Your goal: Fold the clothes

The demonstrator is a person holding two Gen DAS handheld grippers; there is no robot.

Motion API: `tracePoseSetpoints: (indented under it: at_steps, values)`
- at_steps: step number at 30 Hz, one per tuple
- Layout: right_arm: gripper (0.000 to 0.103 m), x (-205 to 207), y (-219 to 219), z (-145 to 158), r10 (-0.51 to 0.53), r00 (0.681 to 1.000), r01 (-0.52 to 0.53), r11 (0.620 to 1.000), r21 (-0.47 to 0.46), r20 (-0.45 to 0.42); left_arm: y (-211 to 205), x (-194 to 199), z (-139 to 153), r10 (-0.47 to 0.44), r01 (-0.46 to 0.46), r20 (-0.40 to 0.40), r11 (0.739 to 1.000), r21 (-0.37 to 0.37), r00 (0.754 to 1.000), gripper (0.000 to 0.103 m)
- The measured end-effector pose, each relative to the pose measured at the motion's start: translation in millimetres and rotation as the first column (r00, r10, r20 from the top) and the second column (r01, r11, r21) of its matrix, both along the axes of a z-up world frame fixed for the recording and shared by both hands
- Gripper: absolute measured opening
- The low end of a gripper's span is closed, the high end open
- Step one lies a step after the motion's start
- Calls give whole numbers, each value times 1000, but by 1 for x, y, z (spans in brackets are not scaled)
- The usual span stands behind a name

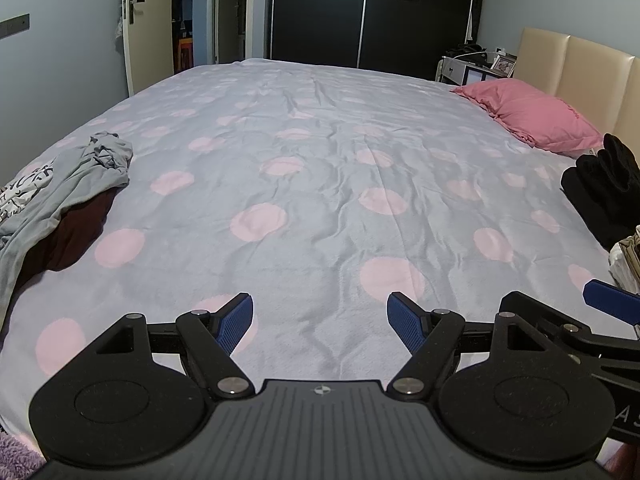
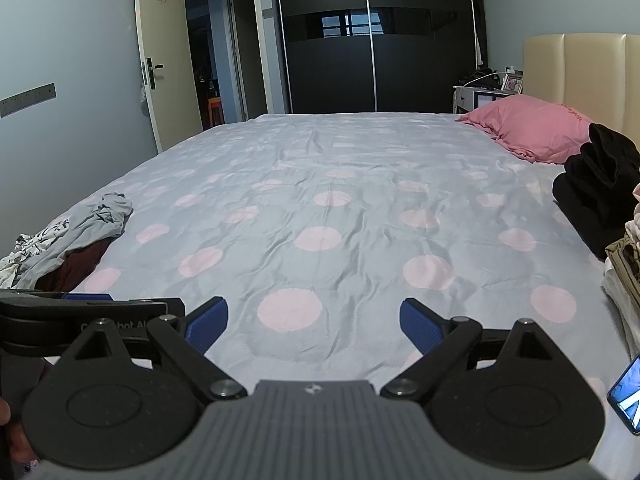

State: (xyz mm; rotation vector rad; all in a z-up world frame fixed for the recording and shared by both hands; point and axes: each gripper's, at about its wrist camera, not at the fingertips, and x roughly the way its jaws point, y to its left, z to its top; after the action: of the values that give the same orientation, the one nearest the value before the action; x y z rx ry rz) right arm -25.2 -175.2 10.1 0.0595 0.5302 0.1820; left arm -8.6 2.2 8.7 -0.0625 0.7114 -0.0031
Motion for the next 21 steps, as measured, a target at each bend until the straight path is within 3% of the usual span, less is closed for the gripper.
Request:
tracePoseSetpoints:
  at_steps: [21]
  values:
    - [94, 0, 2, -2, 5, 1000, -5, 1000, 8, -9, 3, 0, -2, -16, 16, -22, 1000, 3, 1000, 72]
